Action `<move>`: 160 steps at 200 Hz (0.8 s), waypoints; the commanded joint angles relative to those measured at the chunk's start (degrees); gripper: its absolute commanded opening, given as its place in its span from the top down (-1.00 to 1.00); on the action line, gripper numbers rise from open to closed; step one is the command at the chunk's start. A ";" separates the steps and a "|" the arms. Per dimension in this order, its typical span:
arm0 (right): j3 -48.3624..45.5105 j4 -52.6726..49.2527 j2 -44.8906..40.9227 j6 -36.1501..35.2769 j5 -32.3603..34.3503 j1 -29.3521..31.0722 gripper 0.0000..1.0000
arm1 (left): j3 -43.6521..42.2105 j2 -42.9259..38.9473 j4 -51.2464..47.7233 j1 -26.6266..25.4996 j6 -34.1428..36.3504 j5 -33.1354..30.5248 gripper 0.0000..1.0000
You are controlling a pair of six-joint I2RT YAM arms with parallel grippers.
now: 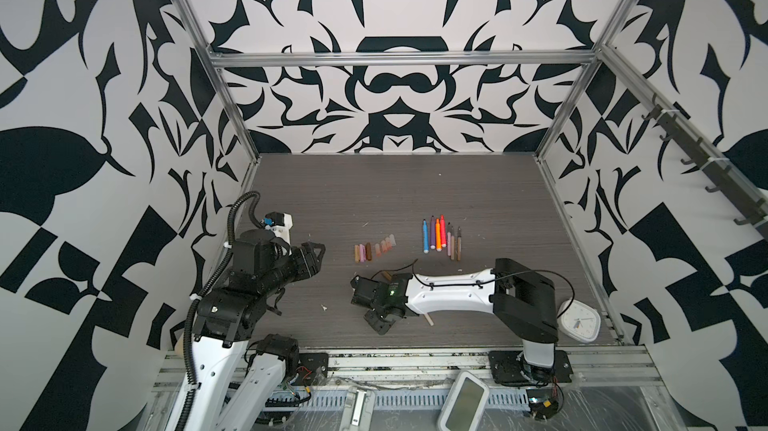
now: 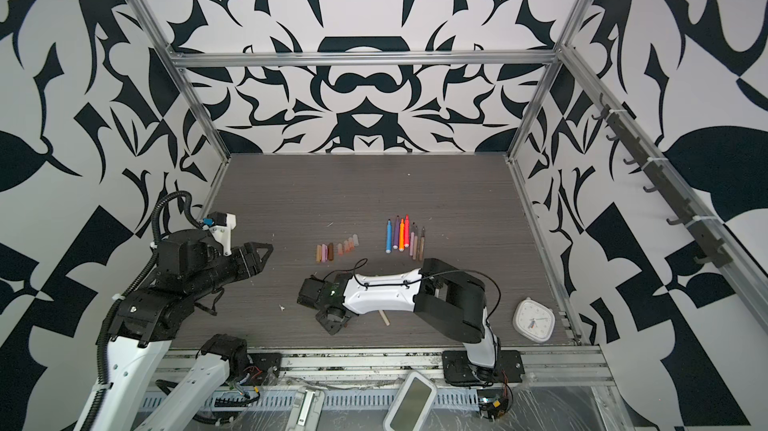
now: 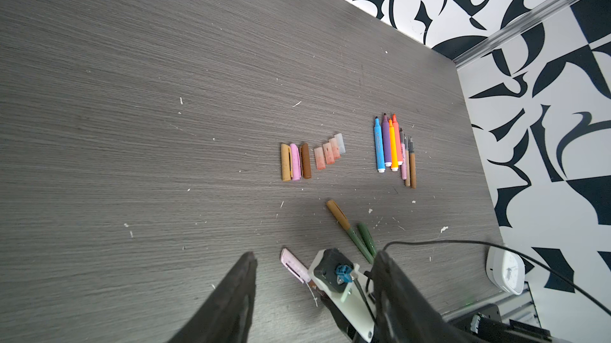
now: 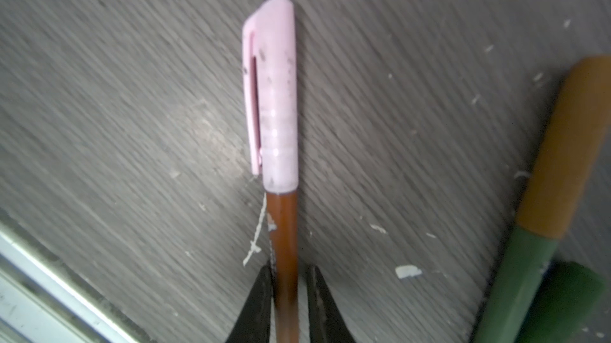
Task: Open the pen caps
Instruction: 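Lift the pink-capped brown pen with the right gripper toward the left gripper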
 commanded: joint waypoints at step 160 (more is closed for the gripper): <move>-2.94 -5.06 -7.02 1.69 3.44 2.38 0.97 | -0.50 0.47 -0.84 0.27 -0.16 0.79 -0.19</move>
